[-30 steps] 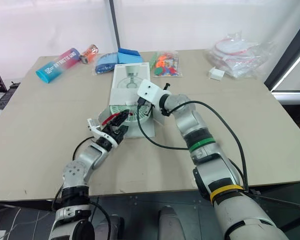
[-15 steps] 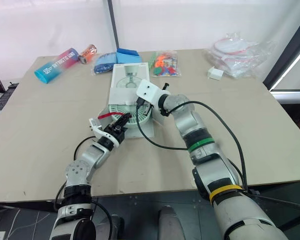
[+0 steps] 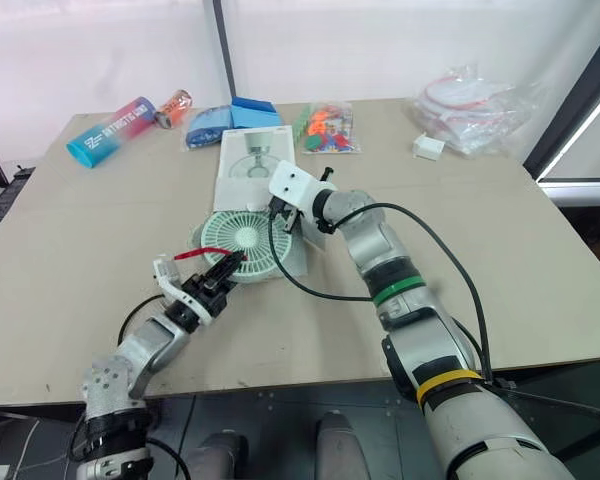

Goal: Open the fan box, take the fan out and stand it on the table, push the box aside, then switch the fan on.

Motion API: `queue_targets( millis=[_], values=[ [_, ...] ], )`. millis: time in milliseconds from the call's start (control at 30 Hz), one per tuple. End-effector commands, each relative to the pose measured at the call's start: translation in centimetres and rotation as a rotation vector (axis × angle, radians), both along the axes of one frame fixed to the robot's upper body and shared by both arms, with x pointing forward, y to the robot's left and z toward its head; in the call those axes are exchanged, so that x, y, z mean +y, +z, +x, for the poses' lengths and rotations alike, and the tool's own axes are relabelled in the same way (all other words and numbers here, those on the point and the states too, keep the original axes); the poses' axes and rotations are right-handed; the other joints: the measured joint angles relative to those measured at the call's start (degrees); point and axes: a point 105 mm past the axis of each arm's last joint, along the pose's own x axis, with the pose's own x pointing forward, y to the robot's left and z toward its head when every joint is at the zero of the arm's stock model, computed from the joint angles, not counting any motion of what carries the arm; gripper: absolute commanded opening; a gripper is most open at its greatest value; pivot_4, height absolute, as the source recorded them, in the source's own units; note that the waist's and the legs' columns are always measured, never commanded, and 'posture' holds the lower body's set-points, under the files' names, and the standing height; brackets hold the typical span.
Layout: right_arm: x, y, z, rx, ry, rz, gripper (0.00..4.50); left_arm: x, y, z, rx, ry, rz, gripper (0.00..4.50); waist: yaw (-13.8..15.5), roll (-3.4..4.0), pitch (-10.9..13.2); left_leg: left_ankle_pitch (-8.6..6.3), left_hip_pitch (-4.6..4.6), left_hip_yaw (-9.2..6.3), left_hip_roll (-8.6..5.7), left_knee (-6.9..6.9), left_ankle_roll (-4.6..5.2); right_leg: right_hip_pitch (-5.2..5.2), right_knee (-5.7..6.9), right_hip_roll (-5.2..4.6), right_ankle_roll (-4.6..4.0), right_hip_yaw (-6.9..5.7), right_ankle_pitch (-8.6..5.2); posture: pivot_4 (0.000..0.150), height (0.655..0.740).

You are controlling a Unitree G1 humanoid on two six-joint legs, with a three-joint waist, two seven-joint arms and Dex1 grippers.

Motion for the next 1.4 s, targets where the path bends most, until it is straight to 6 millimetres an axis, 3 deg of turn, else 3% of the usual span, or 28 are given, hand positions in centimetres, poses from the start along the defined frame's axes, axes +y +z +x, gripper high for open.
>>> queue_targets(
  millis=[33,267,367,567,933,1033,1233,1400],
  values=[
    [0.6,0.2,-0.2,-0.007,0.023,-0.007,0.00,-0.3,-0.1,-1.5,0.030,-0.064,-0.011,1.55,0.1,0.00,0.0,0.00,0.00,0.00,0.00,0.00,0.00,0.00,0.00,0.00,0.00,0.00,-0.01,0.150,0.7400],
    [0.7,0.1,-0.2,-0.007,0.026,-0.008,0.00,-0.7,0.2,-2.5,0.050,-0.104,-0.041,1.55,0.7,-0.01,0.0,0.00,0.00,0.00,0.00,0.01,0.00,0.03,0.00,0.00,-0.01,0.01,-0.01,0.150,0.7400],
    [0.7,0.1,-0.3,-0.007,0.030,-0.011,0.00,-1.5,0.5,-2.9,0.050,-0.142,-0.059,2.92,0.9,-0.01,0.0,0.00,-0.01,0.01,0.00,0.02,0.00,0.05,-0.03,-0.01,0.00,0.01,-0.01,0.150,0.7400],
    [0.5,0.3,-0.1,-0.012,0.028,-0.017,0.00,-0.9,0.2,-3.4,0.058,-0.149,-0.031,4.48,0.9,-0.01,0.0,0.00,-0.01,0.01,0.00,0.01,0.00,0.03,-0.03,0.00,-0.01,0.01,0.00,0.150,0.7400],
    [0.9,1.0,-0.1,-0.019,0.028,0.019,0.00,4.2,0.8,-5.3,-0.091,-0.161,0.215,4.48,0.9,0.00,0.0,0.00,-0.01,0.00,0.00,-0.02,0.00,0.00,-0.01,0.02,-0.02,0.02,-0.01,0.150,0.7400],
    [0.8,1.0,-0.1,-0.020,0.026,0.019,0.00,5.0,1.3,-4.2,-0.093,-0.139,0.184,4.48,0.9,0.00,0.0,0.00,-0.01,0.00,0.00,-0.02,0.00,0.02,-0.02,0.02,-0.02,0.02,-0.01,0.150,0.7400],
    [0.4,0.7,-0.1,-0.021,0.008,0.018,0.00,4.6,0.9,-1.3,-0.076,-0.137,0.195,4.48,0.9,-0.01,0.0,0.00,-0.01,0.00,0.00,-0.02,0.00,0.00,-0.03,0.02,-0.02,0.02,-0.01,0.150,0.7400],
    [0.0,0.6,0.0,-0.024,-0.007,0.018,0.00,4.0,1.3,-0.2,-0.104,-0.150,0.171,4.48,0.8,-0.01,0.0,0.00,-0.01,0.00,0.00,-0.05,0.00,-0.03,-0.02,0.02,-0.02,0.02,-0.01,0.150,0.7400]
  ],
)
